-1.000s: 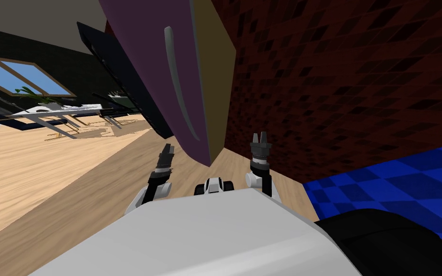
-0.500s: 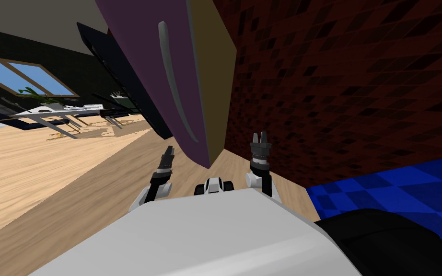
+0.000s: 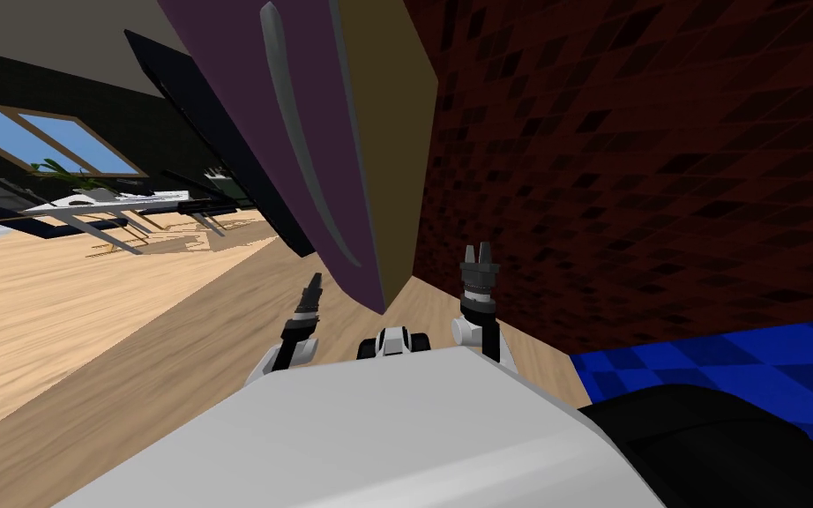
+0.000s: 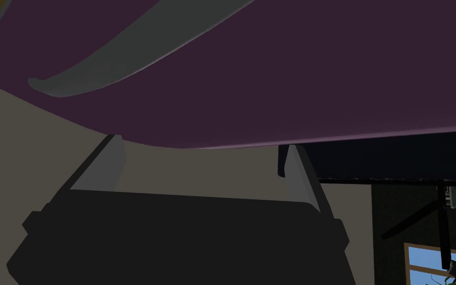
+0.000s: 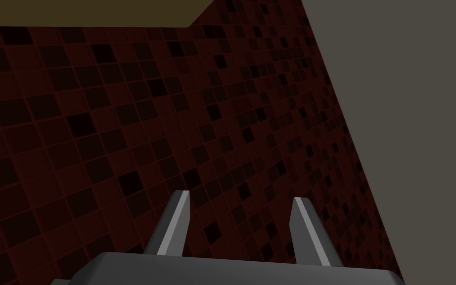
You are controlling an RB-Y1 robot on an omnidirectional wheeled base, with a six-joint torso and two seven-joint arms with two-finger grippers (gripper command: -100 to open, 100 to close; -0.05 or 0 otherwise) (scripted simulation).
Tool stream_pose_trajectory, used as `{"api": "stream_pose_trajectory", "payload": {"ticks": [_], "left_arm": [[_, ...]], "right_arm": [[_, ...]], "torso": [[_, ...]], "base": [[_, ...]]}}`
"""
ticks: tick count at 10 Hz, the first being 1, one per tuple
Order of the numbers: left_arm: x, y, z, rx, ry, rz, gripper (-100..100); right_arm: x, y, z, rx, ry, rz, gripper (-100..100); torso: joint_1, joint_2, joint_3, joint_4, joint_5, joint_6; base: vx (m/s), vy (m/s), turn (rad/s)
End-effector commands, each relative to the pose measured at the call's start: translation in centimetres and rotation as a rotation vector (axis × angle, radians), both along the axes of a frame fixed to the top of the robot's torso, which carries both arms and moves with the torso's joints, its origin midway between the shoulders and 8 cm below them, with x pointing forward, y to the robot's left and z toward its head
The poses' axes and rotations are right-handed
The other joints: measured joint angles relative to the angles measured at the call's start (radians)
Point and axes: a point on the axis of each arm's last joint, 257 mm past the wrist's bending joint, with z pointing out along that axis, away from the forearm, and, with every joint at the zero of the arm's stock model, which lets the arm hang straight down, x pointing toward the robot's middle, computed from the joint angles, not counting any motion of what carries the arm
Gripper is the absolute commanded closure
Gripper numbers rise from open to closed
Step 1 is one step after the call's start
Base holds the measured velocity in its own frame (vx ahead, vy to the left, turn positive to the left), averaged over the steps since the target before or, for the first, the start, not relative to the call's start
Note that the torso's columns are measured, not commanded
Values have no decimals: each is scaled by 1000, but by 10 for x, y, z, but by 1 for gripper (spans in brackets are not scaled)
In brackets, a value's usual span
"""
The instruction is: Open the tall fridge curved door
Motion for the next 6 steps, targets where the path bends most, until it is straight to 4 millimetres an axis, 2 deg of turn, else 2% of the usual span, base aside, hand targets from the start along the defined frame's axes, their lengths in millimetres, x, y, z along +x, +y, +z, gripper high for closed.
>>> {"api": "stream_pose_trajectory", "payload": {"ticks": [1, 6], "left_arm": [[2, 4, -17, 18, 24, 19, -100], [6, 9, -47, 43, 68, 51, -100]], "right_arm": [[0, 0, 0, 0, 0, 0, 0], [0, 0, 0, 0, 0, 0, 0]], "torso": [[-2, -3, -2, -1, -1, 0], [-1, -3, -2, -1, 0, 0]], "base": [[94, -46, 18], [81, -36, 21]]}}
